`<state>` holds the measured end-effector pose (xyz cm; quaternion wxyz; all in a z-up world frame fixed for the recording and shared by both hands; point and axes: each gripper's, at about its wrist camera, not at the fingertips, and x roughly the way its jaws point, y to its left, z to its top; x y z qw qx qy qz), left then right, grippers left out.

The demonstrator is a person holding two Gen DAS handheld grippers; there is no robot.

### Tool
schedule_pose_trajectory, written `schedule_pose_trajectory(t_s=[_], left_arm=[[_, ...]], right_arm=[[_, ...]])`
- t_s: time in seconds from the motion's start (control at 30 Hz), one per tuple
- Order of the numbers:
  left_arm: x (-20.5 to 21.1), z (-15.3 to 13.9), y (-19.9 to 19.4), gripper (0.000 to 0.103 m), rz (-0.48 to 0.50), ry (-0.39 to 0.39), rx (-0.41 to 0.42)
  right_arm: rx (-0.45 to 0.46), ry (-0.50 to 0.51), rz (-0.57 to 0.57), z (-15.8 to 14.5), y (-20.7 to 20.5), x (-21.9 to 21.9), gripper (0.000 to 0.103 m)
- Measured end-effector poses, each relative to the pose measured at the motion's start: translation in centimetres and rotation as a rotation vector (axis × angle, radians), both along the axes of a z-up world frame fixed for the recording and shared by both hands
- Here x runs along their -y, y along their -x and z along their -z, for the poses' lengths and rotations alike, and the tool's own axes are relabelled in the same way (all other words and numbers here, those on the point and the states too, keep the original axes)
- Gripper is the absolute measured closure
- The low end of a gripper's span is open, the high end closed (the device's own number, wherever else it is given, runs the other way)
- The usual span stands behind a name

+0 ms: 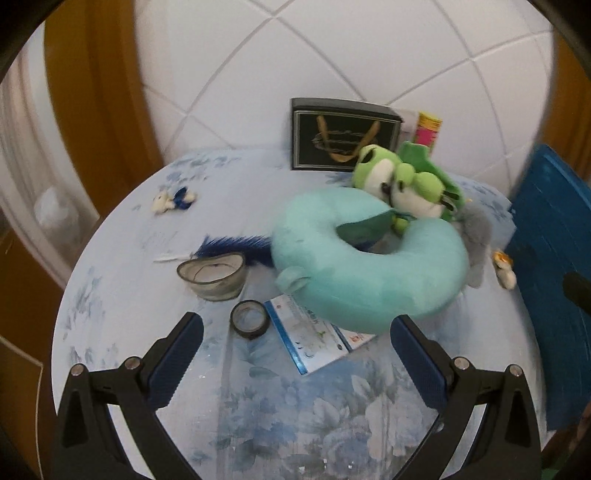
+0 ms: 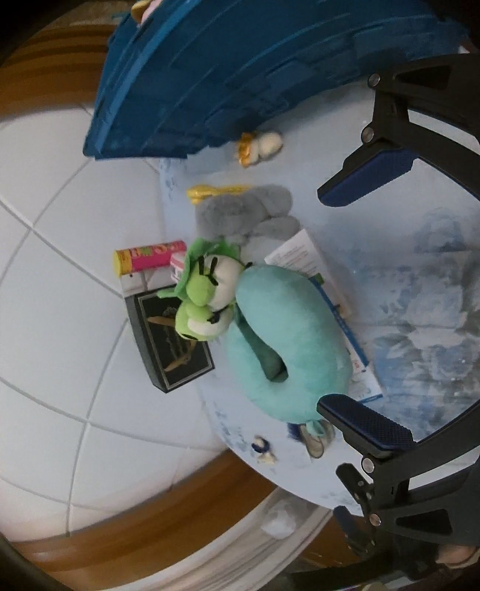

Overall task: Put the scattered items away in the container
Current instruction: 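Withdraw both tools from the crate toward the teal neck pillow, then grasp the teal neck pillow with both grippers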

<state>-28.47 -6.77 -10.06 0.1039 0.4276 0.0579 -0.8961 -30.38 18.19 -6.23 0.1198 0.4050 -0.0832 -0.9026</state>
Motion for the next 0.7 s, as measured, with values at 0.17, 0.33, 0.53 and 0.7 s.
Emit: schedule_pose_trajectory(t_s=[0.17,0.33,0.53,0.7], left_arm=[[0.2,0.3,2.3,0.0,-0.043,0.028,0.033],[0.6,2.1,4.1,0.0,-0.057,0.036,0.076],[2.0,2.6,6.9,0.0,-0.046,0.035,0.094],[3.4,3.1,10.5,0.0,0.009,0.032,0.103]], right_arm=[[0.052,0.005,-0.039,1.5,3.7,0.2,0.0],[0.101,-0.009,-0.065,3.7,6.9,0.8,0.0],[0.142,-0.02,-0.076,5.0,9.3,2.0,0.0],[0.153,-0.034,-0.035,5.4,10.6,3.4,0.0]])
